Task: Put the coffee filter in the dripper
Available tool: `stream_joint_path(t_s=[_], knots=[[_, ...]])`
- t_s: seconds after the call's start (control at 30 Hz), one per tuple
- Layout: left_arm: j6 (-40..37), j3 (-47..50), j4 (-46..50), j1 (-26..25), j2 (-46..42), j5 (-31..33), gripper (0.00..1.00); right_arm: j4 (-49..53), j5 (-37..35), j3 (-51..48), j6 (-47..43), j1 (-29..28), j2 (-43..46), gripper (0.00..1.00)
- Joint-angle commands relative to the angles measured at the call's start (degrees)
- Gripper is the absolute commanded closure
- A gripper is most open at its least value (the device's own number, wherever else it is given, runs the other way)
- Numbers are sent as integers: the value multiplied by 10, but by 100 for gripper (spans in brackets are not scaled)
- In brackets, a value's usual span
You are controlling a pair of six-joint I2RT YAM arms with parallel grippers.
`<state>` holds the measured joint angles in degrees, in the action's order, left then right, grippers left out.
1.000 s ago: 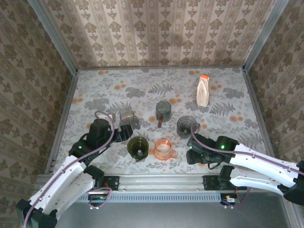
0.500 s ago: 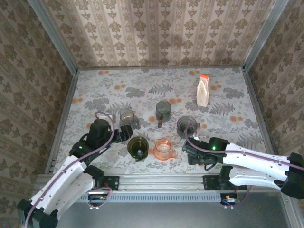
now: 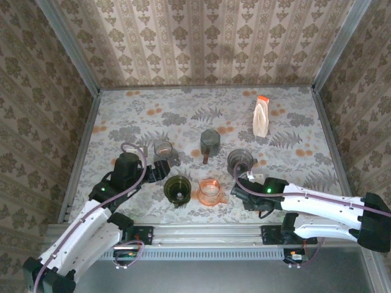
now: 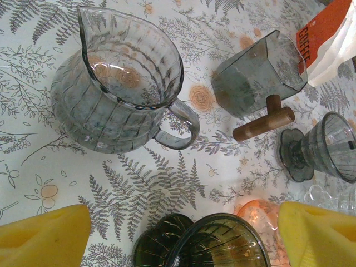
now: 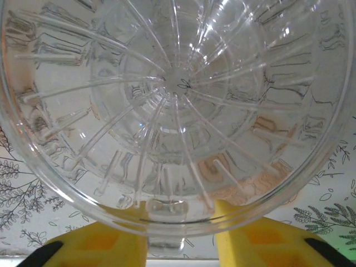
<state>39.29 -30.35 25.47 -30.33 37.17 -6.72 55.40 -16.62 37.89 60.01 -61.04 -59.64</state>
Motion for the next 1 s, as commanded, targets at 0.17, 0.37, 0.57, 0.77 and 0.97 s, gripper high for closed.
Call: stream_joint_path(t_s=[0.17,0.37,0.57,0.77,0.97], knots=[[8,-1,-10,4,2,-10,11,37,-51,-1,7,-4,23,77],[12,-1,-16,4,8,-15,11,80,-63,10,16,-4,58,89],[12,-12,-14,5,10,-13,11,149,-83,45,30,-4,105,100],[6,-37,10,6,10,-2,11,183,-97,135,-38,-4,130,100],[1,-51,24,6,9,-2,11,96,-10,222,-191,-4,97,100]])
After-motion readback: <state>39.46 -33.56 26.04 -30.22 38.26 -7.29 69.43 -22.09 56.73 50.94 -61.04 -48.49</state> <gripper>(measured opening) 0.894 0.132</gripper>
